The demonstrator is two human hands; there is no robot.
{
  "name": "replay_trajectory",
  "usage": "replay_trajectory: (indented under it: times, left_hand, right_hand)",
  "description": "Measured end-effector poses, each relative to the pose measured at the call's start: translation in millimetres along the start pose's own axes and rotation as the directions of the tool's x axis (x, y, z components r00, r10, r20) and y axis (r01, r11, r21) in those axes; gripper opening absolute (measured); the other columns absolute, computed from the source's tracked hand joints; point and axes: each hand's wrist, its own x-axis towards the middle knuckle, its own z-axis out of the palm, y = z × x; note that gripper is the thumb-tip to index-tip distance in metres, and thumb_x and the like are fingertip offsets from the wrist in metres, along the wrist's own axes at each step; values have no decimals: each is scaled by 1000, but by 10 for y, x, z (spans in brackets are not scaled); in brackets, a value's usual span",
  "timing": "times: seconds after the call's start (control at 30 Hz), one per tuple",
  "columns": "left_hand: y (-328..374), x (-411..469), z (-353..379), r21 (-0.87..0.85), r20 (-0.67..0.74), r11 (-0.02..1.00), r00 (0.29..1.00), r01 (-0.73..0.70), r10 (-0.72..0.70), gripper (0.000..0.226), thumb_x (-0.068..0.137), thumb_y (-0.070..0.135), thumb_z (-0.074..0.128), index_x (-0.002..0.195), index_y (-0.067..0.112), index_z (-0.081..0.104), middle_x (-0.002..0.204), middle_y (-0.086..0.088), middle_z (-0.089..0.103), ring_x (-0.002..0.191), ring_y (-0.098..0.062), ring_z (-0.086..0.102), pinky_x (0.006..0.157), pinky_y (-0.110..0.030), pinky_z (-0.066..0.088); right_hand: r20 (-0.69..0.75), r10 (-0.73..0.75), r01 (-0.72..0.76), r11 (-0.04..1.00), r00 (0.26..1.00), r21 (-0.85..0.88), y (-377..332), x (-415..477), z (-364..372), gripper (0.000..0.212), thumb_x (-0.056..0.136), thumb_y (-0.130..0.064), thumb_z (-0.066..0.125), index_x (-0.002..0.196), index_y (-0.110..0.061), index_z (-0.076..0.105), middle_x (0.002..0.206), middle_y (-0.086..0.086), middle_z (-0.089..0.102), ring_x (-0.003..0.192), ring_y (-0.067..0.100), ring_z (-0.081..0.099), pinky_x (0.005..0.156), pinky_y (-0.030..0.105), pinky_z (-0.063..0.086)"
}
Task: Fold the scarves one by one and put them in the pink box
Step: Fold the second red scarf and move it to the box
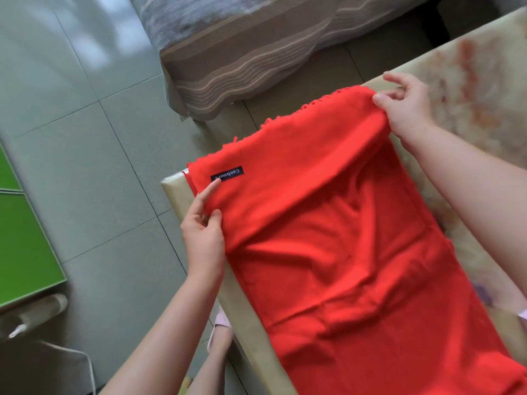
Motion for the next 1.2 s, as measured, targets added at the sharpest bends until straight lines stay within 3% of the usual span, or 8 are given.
replay_trajectory:
  times: [0.17,0.27,0.47,0.63,0.83,0.93,1.07,1.2]
  left_hand:
    - [41,-123,44,-16,-99,1000,995,1,-3,51,89,-3,55,133,22,42,133,-10,49,116,-2,54,99,-16,42]
    - [26,-202,23,7,-109,1000,994,11,-10,54,90,7,59,137,20,36,126,-2,50,94,9,61,94,-19,46]
    - [-72,-319,-92,156,-75,988,997,-1,13,57,89,16,63,137,26,35,115,9,52,72,7,62,71,-7,46]
    - [-152,-451,-116,238,-35,971,999,-1,9,66,84,21,70,137,31,34,131,2,45,98,-18,63,89,-25,50]
    - [-242,-695,-89,331,23,943,1000,-10,2,83,80,18,73,143,35,20,129,5,34,77,-14,61,81,-27,46]
    - [-303,-819,-61,340,67,940,998,-33,11,92,79,15,74,143,40,14,134,6,27,84,-21,63,88,-25,46]
    - [-376,-1063,39,404,80,911,995,-86,59,98,76,8,75,148,32,12,139,3,21,81,21,50,88,-21,39]
    - [-513,-1230,69,437,100,887,988,-150,118,93,77,12,74,145,39,17,143,1,23,88,-15,56,84,-20,43]
  right_hand:
    - [27,24,-23,999,999,-37,70,-116,-104,57,88,-40,58,136,-12,44,108,3,54,86,9,57,82,20,48]
    - [7,34,-34,999,999,-28,216,-318,-306,41,96,-24,54,132,-6,47,113,8,52,64,-4,61,62,6,43]
    - [37,33,-25,984,999,-177,662,-1020,-603,29,85,-10,67,114,-9,64,96,6,62,59,-11,50,67,8,40]
    - [-11,100,-100,962,995,-254,995,-1397,-651,39,76,-5,74,112,-10,61,98,8,54,63,3,46,68,11,41]
    - [-89,152,-175,901,984,-398,1249,-1706,-857,30,72,-12,78,94,-20,58,76,1,57,78,25,53,82,41,48]
    - [-78,174,-191,878,982,-440,1346,-1879,-930,20,76,-21,76,83,-24,57,64,-5,56,87,32,56,85,43,45]
    - [-94,148,-175,861,984,-478,1418,-2084,-1005,11,79,-27,73,79,-23,63,90,7,62,103,31,49,81,21,28]
    - [-120,96,-125,958,988,-259,1410,-2189,-1075,21,82,-23,71,71,-30,54,94,3,62,99,22,48,80,21,31]
